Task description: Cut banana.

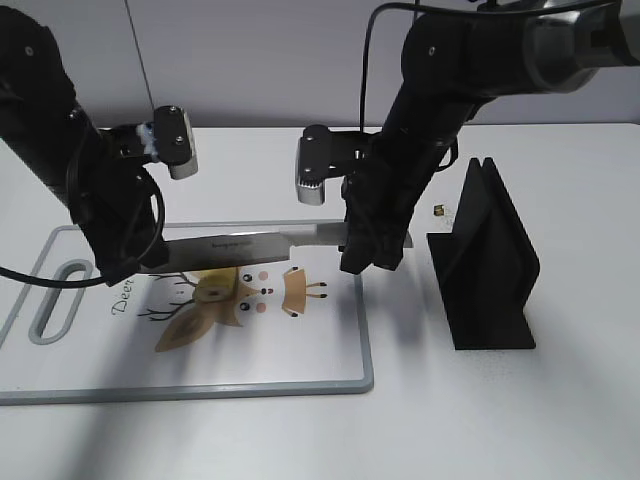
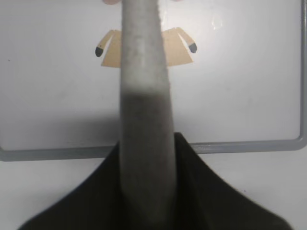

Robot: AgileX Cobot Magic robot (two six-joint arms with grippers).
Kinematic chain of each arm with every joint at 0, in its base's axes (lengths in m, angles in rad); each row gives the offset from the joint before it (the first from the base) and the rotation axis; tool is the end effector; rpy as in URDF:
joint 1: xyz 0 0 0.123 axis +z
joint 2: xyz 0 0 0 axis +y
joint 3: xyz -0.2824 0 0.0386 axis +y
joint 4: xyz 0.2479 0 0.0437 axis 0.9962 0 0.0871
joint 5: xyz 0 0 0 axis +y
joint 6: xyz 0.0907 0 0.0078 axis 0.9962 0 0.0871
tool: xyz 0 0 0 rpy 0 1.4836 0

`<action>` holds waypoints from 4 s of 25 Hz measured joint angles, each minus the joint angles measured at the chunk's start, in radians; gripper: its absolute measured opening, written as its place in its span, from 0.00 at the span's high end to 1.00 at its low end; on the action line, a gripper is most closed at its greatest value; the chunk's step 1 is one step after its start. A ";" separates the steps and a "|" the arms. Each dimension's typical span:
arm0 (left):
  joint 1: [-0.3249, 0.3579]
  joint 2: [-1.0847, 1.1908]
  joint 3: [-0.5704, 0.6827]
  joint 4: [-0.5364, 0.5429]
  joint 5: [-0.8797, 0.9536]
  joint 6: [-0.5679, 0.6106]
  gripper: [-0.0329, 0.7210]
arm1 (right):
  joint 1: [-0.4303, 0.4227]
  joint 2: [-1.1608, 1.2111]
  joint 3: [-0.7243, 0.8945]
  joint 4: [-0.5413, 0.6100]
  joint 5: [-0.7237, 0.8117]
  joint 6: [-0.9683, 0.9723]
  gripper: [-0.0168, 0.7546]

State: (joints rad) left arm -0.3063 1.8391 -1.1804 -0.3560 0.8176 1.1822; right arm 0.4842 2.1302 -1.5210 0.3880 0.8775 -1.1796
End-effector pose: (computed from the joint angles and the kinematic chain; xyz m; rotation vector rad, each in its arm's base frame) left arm 0.3300 -0.1287 0.1818 1.6868 2.2960 -0.2559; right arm 0.3672 0.2231 0.1506 -1.8814 2.1460 0.3487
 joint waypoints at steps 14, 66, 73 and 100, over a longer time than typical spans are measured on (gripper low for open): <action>0.000 0.035 0.000 -0.018 -0.017 0.000 0.96 | 0.000 0.004 0.000 -0.015 -0.016 -0.002 0.74; 0.005 -0.042 0.000 0.011 0.047 -0.004 0.96 | 0.000 -0.015 -0.004 0.040 0.022 -0.006 0.74; 0.005 -0.082 0.000 0.000 0.066 -0.007 0.95 | 0.000 -0.064 -0.002 0.027 0.039 -0.006 0.74; 0.227 -0.624 0.000 0.177 0.130 -0.741 0.18 | -0.006 -0.336 -0.001 -0.018 0.198 0.325 0.76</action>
State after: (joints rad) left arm -0.0789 1.2150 -1.1802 -0.1790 0.9475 0.4413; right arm 0.4785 1.7940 -1.5215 0.3698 1.0758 -0.8546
